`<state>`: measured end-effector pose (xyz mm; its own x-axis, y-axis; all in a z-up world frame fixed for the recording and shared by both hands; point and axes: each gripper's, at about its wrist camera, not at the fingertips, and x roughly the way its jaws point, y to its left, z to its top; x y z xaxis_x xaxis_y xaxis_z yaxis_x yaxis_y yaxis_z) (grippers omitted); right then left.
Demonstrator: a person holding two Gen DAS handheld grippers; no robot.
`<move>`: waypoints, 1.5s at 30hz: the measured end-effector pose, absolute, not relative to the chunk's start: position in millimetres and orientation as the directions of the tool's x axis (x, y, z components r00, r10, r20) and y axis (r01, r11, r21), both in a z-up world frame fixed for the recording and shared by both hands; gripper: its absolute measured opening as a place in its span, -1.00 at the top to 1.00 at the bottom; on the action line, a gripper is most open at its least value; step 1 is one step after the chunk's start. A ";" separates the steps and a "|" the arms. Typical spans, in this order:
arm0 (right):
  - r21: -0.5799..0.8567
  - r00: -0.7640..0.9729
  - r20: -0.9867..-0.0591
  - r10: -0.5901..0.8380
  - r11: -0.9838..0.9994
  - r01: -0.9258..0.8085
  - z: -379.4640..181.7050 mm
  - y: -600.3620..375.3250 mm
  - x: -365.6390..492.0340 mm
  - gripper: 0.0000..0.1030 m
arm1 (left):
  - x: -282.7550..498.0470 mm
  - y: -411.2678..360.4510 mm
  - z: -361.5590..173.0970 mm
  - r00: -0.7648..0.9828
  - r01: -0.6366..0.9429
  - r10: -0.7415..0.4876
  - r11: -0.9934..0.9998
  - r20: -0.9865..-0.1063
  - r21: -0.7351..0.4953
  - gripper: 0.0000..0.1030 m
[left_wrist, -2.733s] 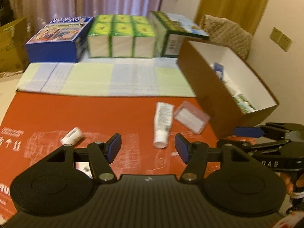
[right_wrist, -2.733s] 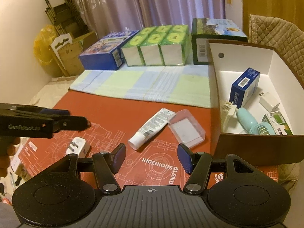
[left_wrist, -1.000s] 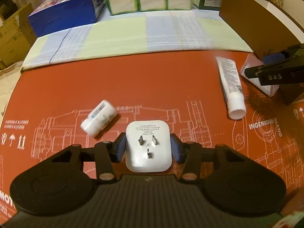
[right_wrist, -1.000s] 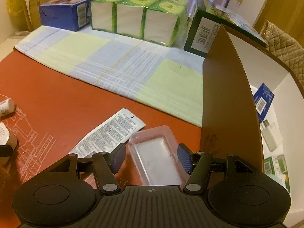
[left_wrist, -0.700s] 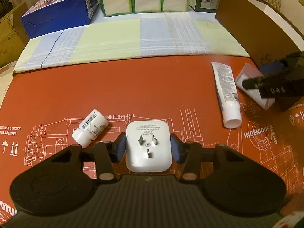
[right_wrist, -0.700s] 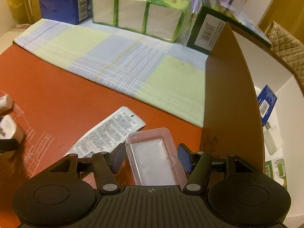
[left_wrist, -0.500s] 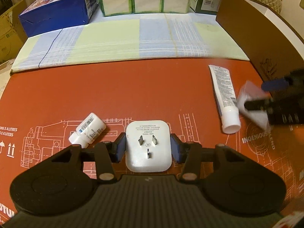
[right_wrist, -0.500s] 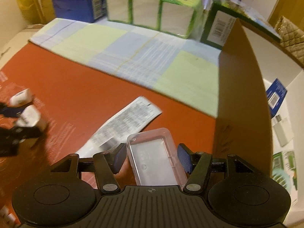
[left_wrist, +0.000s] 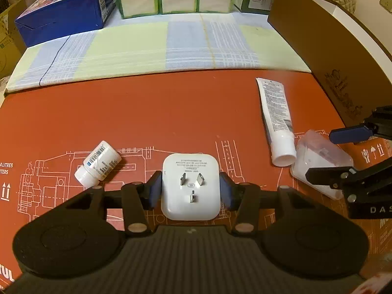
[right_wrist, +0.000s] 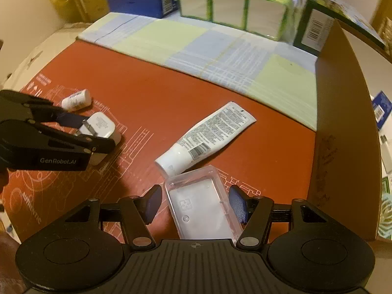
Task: Organize rigid objects
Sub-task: 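Grasp the white plug adapter with the left tool while the right tool grasps the clear plastic case, then lift the plug adapter and clear case toward the brown box with both tools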
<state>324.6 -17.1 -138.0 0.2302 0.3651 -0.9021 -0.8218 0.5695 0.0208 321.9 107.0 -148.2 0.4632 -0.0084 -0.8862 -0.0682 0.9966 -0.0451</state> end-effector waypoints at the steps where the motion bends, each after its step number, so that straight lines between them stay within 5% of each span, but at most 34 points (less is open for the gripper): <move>1: 0.016 0.230 -0.902 0.366 0.559 -0.829 -138.3 -17.0 323.3 -0.16 | 321.3 106.5 -148.9 0.460 -0.068 -0.007 0.997 -0.888 -0.044 0.14; 45: 0.119 0.200 -0.892 0.405 0.638 -0.761 -157.4 -34.4 334.1 -0.03 | 316.7 86.3 -153.5 0.447 -0.046 0.009 0.999 -0.895 -0.013 0.15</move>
